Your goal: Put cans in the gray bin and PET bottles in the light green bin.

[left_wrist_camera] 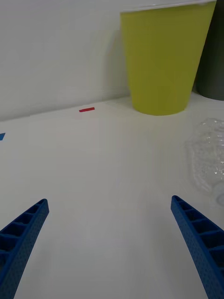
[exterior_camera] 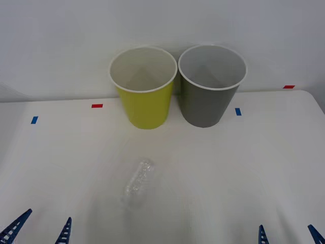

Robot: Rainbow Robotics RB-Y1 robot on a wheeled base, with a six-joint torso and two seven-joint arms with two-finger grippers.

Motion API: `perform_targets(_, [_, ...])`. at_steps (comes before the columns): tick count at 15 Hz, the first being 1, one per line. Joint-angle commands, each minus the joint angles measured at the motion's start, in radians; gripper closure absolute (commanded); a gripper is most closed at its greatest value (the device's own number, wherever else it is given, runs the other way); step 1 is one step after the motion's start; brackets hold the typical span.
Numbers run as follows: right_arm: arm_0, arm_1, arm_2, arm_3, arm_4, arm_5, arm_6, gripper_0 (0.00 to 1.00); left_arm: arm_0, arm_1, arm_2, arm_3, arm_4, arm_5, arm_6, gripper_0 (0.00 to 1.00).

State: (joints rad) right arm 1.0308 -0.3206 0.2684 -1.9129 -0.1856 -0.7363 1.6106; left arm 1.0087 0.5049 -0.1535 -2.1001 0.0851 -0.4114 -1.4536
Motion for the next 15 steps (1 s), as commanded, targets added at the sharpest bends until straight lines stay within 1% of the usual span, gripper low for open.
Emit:
perform_targets(1, [0.000,0.000,0.000,0.000,0.000,0.000,0.000,0.00,-0.041,0.093,-0.001,-0.087,0.041,0.146,0.006,0.10])
perform_targets(4, [0.000,0.000,0.000,0.000,0.000,0.000,0.000,0.00,-0.116,0.179,-0.001,-0.100,0.071,0.237,0.013,0.08])
perform_targets(6, [0.000,0.000,0.000,0.000,0.000,0.000,0.000,0.00,-0.151,0.236,-0.001,-0.136,0.090,0.335,0.025,0.07])
perform_targets(9, [0.000,0.000,0.000,0.000,0.000,0.000,0.000,0.00,-0.171,0.264,-0.001,-0.199,0.104,0.456,0.041,0.06])
perform_targets(12, [0.000,0.000,0.000,0.000,0.000,0.000,0.000,0.00,-0.205,0.314,-0.001,-0.204,0.122,0.482,0.067,0.06])
perform_targets(15, [0.000,0.000,0.000,0.000,0.000,0.000,0.000,0.00,-0.269,0.383,-0.001,-0.205,0.153,0.557,0.099,0.03])
